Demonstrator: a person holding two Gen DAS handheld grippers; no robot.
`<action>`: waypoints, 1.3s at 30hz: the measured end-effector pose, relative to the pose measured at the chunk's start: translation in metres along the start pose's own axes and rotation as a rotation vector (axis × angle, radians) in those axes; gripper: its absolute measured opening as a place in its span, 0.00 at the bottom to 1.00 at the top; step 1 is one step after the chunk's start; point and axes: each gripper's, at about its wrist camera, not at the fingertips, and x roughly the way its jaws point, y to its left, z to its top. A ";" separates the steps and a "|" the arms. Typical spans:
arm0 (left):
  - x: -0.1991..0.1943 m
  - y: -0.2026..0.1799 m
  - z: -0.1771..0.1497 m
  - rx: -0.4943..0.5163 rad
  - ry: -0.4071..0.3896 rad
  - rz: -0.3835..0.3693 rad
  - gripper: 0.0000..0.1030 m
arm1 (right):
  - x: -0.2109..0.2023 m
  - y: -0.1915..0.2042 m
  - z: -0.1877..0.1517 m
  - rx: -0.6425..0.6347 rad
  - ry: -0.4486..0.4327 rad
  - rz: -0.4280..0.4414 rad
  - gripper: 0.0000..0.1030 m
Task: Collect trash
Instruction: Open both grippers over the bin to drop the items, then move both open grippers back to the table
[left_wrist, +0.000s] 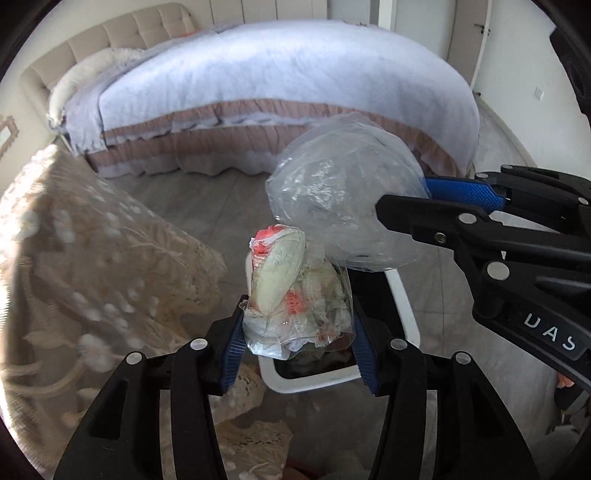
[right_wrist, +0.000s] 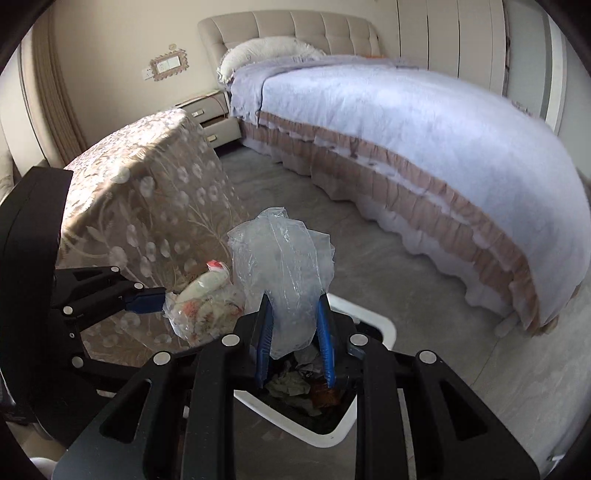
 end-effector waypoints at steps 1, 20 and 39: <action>0.007 0.001 0.001 0.001 0.013 -0.006 0.86 | 0.006 -0.003 -0.001 0.010 0.015 0.006 0.23; 0.011 0.004 -0.006 0.003 0.015 -0.003 0.95 | 0.036 0.003 -0.005 -0.013 0.082 -0.098 0.95; -0.143 0.096 -0.048 -0.193 -0.234 0.299 0.95 | -0.056 0.120 0.065 -0.224 -0.259 0.105 0.96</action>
